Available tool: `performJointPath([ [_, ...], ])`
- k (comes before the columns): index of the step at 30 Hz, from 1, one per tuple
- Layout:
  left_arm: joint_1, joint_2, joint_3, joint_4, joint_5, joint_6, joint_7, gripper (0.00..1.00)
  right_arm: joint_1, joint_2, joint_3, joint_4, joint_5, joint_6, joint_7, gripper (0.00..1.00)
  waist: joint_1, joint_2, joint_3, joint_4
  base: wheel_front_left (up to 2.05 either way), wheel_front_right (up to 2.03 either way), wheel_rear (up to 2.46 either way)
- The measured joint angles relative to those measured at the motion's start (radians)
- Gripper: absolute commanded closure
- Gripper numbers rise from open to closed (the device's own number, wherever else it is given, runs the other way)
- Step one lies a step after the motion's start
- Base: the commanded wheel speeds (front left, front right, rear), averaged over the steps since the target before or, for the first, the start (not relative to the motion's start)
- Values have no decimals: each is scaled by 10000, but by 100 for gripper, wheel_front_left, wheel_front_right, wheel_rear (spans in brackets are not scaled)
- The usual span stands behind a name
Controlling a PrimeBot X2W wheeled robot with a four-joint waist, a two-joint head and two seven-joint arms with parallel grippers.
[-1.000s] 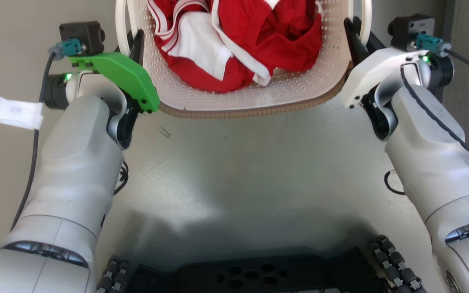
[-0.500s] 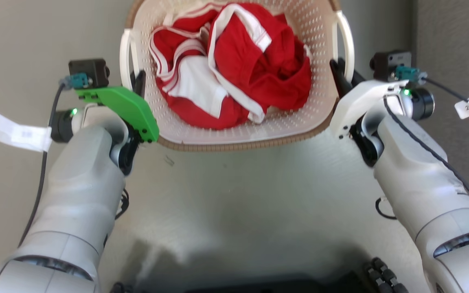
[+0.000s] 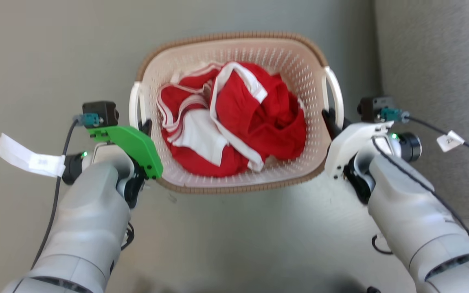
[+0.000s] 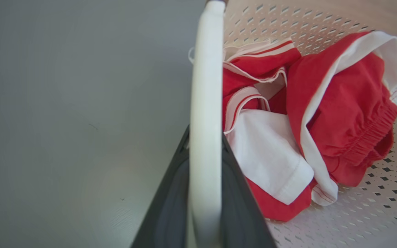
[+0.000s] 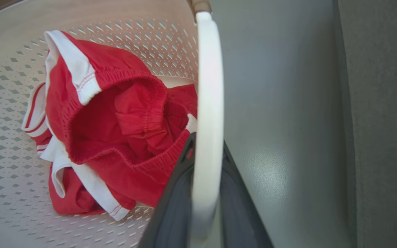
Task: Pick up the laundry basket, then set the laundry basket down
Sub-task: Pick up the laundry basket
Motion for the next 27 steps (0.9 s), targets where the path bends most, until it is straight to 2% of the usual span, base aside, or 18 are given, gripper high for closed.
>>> performJointPath([
  [12,827,-42,-111,107,-408,-29,591,100,648,82,213,431,360,94,468,100,0,0,-1731,-175,0,0,0],
  [27,2359,-67,-173,297,-995,-29,1678,100,2166,136,915,372,1336,121,1708,100,0,0,-3911,-220,0,0,0],
])
